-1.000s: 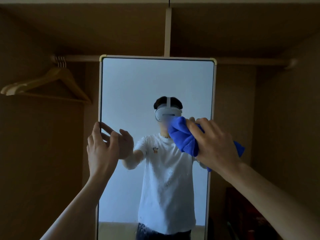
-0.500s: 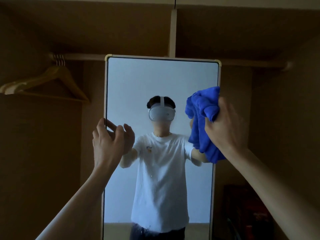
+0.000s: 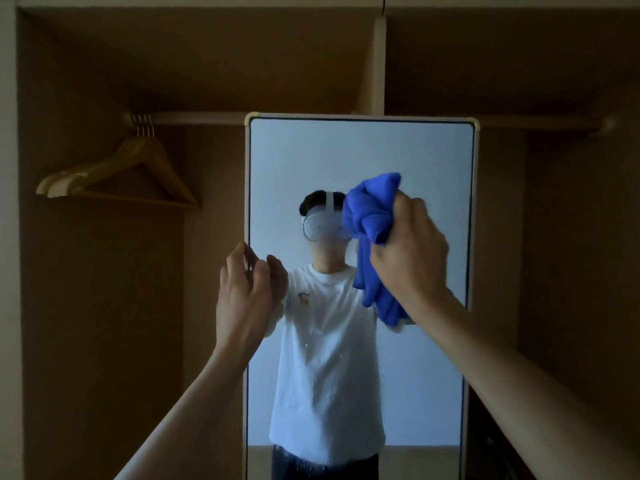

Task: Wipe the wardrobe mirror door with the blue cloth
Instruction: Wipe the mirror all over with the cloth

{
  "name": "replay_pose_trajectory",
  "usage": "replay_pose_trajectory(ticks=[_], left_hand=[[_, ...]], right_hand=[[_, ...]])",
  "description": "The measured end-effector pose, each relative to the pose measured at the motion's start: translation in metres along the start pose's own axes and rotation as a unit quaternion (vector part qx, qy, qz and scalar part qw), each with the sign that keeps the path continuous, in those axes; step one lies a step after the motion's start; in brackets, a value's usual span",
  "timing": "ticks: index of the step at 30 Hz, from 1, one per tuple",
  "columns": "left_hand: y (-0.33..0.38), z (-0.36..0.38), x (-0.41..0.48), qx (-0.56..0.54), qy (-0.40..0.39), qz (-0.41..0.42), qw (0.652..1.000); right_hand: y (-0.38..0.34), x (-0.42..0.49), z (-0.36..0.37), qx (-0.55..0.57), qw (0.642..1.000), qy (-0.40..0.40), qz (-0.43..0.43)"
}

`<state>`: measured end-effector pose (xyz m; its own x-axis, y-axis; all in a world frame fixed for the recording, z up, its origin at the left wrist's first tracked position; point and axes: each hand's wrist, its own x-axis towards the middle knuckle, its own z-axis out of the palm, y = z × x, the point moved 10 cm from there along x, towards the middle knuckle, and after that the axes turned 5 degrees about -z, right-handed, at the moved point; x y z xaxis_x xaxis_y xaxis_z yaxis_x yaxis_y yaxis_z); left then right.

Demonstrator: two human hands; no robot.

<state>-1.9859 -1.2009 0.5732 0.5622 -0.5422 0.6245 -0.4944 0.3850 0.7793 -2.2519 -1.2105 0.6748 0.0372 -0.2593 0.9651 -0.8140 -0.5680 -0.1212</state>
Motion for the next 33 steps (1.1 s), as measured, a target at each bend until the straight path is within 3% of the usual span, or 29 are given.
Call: replay_pose_trajectory(ticks=[11,16,24,29,33], left_hand=[[-0.008,-0.005,0.005,-0.127,-0.102,-0.081,0.983],[-0.014,-0.007,0.007,-0.167,-0.099,-0.099,0.976],[-0.010,-0.001,0.001,-0.096,-0.066,-0.056,0.992],[-0.008,0.001,-0.006,-0.067,-0.045,-0.034,0.996],[-0.007,0.000,-0.008,-0.054,-0.038,-0.019,0.998]], right_hand=[[-0.135,-0.009,0.060,0.019,0.998,-0.005,-0.062],[-0.164,-0.015,0.078,0.024,0.998,-0.025,-0.058],[-0.129,-0.007,0.063,0.029,0.994,-0.041,-0.100],[-0.071,-0.003,0.043,0.085,0.993,-0.065,-0.040],[-0.020,-0.002,0.015,0.106,0.994,-0.033,0.015]])
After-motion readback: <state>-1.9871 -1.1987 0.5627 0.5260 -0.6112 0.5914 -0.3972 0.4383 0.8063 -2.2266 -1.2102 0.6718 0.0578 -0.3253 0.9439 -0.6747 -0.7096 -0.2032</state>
